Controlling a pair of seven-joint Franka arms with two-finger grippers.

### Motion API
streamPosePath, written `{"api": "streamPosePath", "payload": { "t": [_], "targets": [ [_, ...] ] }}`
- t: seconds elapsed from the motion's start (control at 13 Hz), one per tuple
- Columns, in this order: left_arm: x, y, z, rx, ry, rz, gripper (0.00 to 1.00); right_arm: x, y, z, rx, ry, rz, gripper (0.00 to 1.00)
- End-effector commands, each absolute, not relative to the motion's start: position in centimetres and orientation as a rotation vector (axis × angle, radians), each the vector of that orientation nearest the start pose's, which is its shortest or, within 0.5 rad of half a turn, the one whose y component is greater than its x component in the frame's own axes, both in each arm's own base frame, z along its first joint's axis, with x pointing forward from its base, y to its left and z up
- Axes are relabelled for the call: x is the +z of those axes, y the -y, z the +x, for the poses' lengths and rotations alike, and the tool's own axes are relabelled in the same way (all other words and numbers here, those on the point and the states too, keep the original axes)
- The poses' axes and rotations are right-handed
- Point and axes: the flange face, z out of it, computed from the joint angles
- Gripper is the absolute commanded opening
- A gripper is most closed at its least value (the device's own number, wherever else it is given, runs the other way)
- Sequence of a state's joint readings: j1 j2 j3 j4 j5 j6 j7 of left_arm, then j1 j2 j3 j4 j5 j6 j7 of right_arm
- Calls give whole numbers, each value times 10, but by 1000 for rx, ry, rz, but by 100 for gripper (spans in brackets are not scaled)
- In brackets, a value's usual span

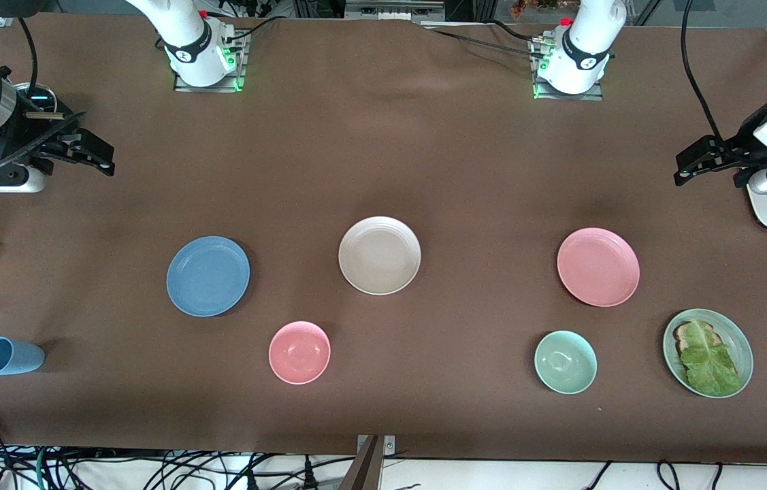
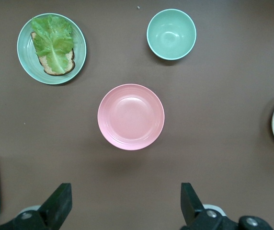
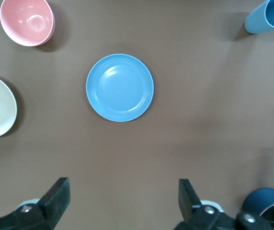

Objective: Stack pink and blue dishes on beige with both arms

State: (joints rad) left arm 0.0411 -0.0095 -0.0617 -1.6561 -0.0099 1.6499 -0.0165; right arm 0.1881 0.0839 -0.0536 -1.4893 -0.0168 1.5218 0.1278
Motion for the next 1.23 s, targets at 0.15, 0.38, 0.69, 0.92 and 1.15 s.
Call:
{"api": "streamPosePath", "payload": {
  "t": [0.15, 0.38, 0.69, 0.92, 1.15],
  "targets": [
    [598, 14, 557, -19, -6, -3153, 100, 612, -77, 571, 55, -15, -3171, 100],
    [598, 14, 557, -19, -6, -3153, 100, 611, -77, 571, 59, -5, -3173, 100],
    [598, 14, 557, -19, -6, -3153, 100, 612, -73, 572, 47, -5, -3172, 100],
    [597, 14, 557, -17, -6, -3153, 100, 613, -78, 571, 45, -12, -3170, 100],
    [597, 14, 557, -17, -6, -3153, 100, 613, -77, 571, 45, -15, -3170, 100]
  ]
}}
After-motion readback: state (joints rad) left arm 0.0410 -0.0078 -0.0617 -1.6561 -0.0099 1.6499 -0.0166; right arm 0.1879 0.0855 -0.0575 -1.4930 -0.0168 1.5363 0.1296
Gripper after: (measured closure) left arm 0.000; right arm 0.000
